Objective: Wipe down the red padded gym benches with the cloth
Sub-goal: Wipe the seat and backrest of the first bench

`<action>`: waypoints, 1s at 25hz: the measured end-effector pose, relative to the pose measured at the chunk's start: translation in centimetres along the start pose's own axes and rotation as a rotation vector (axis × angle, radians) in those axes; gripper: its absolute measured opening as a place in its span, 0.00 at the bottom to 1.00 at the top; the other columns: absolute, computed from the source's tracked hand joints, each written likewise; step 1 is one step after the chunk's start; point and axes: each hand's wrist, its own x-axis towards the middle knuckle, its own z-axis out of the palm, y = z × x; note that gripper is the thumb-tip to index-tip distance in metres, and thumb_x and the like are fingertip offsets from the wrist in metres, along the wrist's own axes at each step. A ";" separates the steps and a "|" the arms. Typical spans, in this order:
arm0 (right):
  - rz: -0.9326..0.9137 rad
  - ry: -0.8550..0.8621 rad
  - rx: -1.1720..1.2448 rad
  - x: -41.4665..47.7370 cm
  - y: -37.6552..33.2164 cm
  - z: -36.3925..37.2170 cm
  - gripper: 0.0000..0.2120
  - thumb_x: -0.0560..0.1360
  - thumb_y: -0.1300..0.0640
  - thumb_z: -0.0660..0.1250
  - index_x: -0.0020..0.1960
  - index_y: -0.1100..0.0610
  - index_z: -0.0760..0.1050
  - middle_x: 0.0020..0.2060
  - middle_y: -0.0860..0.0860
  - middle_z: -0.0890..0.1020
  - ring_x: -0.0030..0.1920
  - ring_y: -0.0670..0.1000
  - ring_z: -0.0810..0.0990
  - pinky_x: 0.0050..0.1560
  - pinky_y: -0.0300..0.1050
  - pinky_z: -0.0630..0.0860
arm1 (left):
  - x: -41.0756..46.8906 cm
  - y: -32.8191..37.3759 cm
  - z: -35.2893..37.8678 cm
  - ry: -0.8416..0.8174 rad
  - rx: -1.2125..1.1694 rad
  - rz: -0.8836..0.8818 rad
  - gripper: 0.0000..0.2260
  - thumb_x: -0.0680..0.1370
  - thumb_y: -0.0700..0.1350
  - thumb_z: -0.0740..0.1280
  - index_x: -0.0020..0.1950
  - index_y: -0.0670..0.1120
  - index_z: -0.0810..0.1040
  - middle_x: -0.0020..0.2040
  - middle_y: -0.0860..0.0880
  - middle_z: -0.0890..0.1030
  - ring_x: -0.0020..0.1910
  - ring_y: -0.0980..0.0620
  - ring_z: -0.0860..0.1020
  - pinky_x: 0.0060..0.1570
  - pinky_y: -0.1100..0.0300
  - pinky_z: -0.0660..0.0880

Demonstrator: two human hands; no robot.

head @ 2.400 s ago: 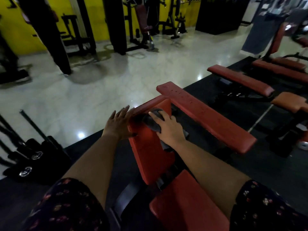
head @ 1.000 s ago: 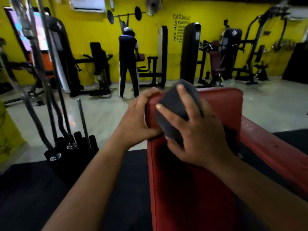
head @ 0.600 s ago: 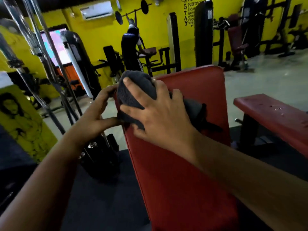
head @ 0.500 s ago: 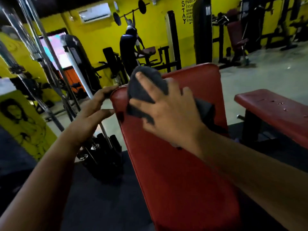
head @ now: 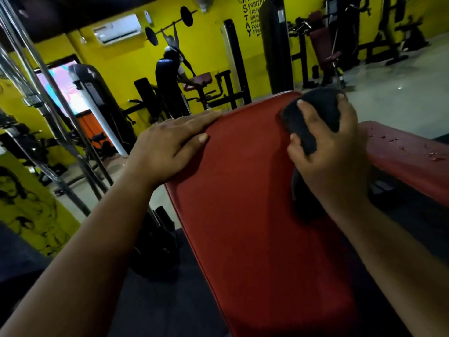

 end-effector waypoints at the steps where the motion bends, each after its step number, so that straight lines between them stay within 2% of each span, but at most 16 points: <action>1: 0.049 0.004 -0.007 -1.0 -0.8 0.0 0.25 0.77 0.46 0.60 0.73 0.47 0.68 0.73 0.63 0.64 0.59 0.69 0.72 0.52 0.59 0.75 | -0.2 0.0 0.1 0.020 -0.025 -0.008 0.22 0.81 0.58 0.52 0.75 0.61 0.66 0.72 0.59 0.71 0.70 0.55 0.71 0.60 0.48 0.74; 5: 0.055 -0.024 -0.101 -4.5 -4.7 -0.3 0.26 0.76 0.45 0.61 0.73 0.47 0.69 0.73 0.64 0.64 0.54 0.68 0.73 0.45 0.58 0.77 | 0.0 0.6 0.0 0.062 -0.106 -0.070 0.21 0.80 0.58 0.54 0.73 0.62 0.69 0.70 0.61 0.73 0.69 0.58 0.72 0.58 0.49 0.75; 9: -0.014 -0.092 -0.071 -7.1 -8.4 -0.4 0.27 0.73 0.47 0.67 0.72 0.46 0.69 0.73 0.64 0.64 0.50 0.66 0.73 0.43 0.58 0.75 | -0.2 0.8 0.0 0.087 -0.125 -0.086 0.21 0.79 0.59 0.54 0.72 0.63 0.70 0.68 0.65 0.72 0.68 0.58 0.72 0.55 0.48 0.76; 14: -0.079 -0.139 -0.058 -7.6 -11.6 -0.3 0.27 0.71 0.47 0.67 0.70 0.45 0.71 0.72 0.63 0.67 0.46 0.63 0.74 0.39 0.52 0.73 | 0.0 0.3 0.2 0.073 -0.365 -0.162 0.18 0.78 0.61 0.56 0.67 0.69 0.71 0.67 0.63 0.75 0.69 0.60 0.72 0.62 0.44 0.72; 16: -0.160 -0.121 -0.045 -8.3 -13.2 0.0 0.26 0.70 0.48 0.65 0.69 0.44 0.72 0.71 0.62 0.68 0.47 0.63 0.75 0.40 0.52 0.73 | -0.1 0.5 0.2 0.083 -0.330 -0.159 0.19 0.78 0.62 0.55 0.68 0.68 0.71 0.67 0.61 0.76 0.68 0.59 0.72 0.62 0.46 0.72; 18: -0.315 -0.114 -0.048 -10.1 -14.7 0.6 0.25 0.72 0.48 0.62 0.69 0.45 0.72 0.72 0.59 0.69 0.48 0.62 0.76 0.41 0.51 0.73 | -0.2 0.9 0.0 0.101 -0.240 -0.147 0.22 0.77 0.64 0.54 0.71 0.68 0.67 0.66 0.59 0.77 0.65 0.56 0.75 0.59 0.49 0.74; 20: -0.445 -0.102 -0.043 -11.5 -15.5 1.3 0.22 0.76 0.52 0.57 0.69 0.47 0.72 0.71 0.57 0.70 0.49 0.61 0.78 0.42 0.52 0.74 | -0.2 1.3 0.0 0.097 -0.121 -0.105 0.24 0.77 0.64 0.53 0.73 0.66 0.64 0.67 0.58 0.77 0.65 0.55 0.75 0.55 0.51 0.75; 23: -0.526 -0.086 -0.045 -12.0 -14.8 1.5 0.21 0.81 0.56 0.49 0.68 0.46 0.72 0.71 0.55 0.72 0.50 0.61 0.79 0.41 0.52 0.75 | -0.5 1.0 0.3 0.075 0.014 -0.010 0.25 0.78 0.63 0.55 0.75 0.63 0.64 0.71 0.58 0.73 0.67 0.52 0.74 0.56 0.50 0.76; 25: -0.598 -0.075 -0.073 -12.1 -13.5 1.4 0.21 0.79 0.54 0.52 0.69 0.45 0.72 0.71 0.53 0.70 0.51 0.60 0.79 0.41 0.54 0.75 | -0.5 0.6 0.3 0.038 0.111 0.048 0.25 0.80 0.63 0.53 0.77 0.60 0.62 0.73 0.56 0.71 0.68 0.49 0.74 0.55 0.47 0.77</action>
